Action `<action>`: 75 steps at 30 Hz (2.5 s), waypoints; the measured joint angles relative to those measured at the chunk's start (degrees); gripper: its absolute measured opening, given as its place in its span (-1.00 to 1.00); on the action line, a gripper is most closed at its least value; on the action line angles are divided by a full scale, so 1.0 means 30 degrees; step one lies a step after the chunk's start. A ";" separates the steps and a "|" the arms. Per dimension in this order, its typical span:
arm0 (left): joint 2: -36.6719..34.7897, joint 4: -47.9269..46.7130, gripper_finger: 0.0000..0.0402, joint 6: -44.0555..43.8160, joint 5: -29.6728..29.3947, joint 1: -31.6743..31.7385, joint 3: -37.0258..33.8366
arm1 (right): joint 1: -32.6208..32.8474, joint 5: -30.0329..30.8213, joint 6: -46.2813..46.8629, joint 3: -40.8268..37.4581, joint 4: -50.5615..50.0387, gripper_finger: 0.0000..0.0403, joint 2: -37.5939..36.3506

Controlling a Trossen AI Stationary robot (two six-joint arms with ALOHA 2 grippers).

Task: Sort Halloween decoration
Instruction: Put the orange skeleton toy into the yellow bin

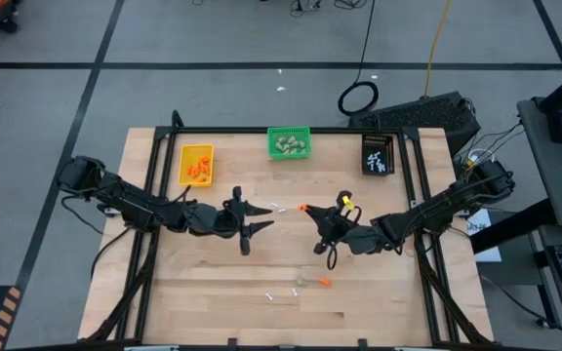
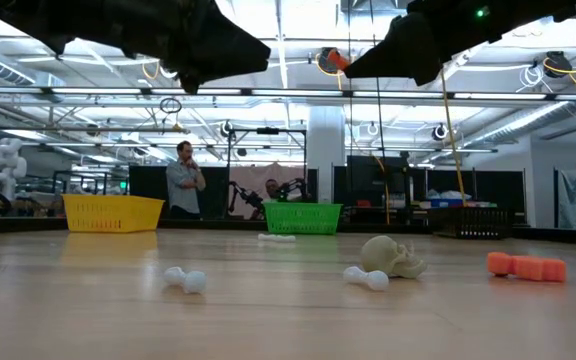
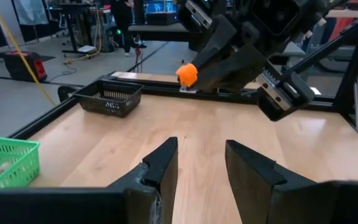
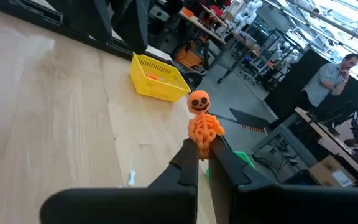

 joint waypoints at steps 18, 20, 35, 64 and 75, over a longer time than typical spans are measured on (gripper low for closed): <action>0.1697 0.5865 -0.34 -0.0853 -0.1241 0.0255 0.0630 | -0.0007 -0.0109 0.0164 0.0000 0.0007 -1.00 0.0000; 0.2106 0.5855 -0.32 -0.1653 -0.1263 0.0430 0.0862 | -0.0007 -0.0109 0.0184 0.0000 0.0008 -1.00 0.0000; 0.5235 0.5662 0.61 -0.5760 0.0746 0.1562 0.3063 | -0.0151 -0.0100 0.0211 0.0007 -0.0066 -1.00 0.0000; 0.6302 0.2790 0.32 -0.6282 -0.0219 0.2154 0.5384 | -0.0299 -0.0051 0.0291 0.0007 -0.0175 -1.00 0.0000; 0.6302 0.2565 0.04 -0.6187 0.0809 0.2792 0.5384 | -0.0306 -0.0047 0.0299 0.0007 -0.0175 -1.00 0.0000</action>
